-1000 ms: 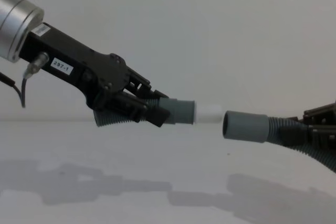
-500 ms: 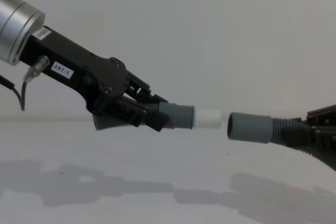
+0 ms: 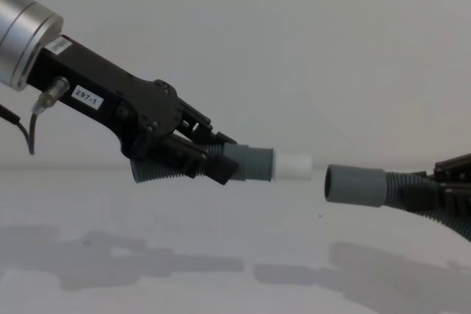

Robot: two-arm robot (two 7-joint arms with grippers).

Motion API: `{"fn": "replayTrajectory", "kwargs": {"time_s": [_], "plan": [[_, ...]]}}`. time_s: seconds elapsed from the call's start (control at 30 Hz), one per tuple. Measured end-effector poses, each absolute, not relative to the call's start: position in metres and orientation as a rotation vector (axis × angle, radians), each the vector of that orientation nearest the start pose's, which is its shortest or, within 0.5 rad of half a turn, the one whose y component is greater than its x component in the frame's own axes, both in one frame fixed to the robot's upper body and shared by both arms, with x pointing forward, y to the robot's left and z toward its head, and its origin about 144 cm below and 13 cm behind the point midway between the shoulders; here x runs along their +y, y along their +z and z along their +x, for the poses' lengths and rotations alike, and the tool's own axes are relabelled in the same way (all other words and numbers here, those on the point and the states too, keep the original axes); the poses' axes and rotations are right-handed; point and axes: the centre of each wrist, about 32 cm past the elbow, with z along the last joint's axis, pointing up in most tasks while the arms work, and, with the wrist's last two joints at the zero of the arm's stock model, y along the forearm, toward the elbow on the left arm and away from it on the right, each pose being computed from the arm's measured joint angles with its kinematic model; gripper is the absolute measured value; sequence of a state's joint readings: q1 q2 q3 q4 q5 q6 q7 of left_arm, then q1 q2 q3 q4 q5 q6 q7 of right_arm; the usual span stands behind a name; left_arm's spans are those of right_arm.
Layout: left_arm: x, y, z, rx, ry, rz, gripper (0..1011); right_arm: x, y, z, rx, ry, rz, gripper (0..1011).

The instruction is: Use both hands to pick up one end of the pipe from the table, align the ends, and insert them.

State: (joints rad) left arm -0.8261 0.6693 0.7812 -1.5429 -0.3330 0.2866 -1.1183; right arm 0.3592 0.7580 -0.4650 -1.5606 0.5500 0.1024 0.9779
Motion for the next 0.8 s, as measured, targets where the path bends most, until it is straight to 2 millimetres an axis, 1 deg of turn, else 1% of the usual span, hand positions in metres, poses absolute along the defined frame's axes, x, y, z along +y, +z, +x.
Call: {"fn": "replayTrajectory", "kwargs": {"time_s": [0.4,0.8], "plan": [[0.2373,1.3502,0.5741,-0.247,0.026,0.591,345,-0.3320,1.2425,0.5189,-0.033,-0.306,-0.281,176],[0.2371,1.3497,0.5755,-0.237,0.028,0.596,345,-0.3327,1.2480,0.5188,-0.031,-0.307,-0.271,176]]}}
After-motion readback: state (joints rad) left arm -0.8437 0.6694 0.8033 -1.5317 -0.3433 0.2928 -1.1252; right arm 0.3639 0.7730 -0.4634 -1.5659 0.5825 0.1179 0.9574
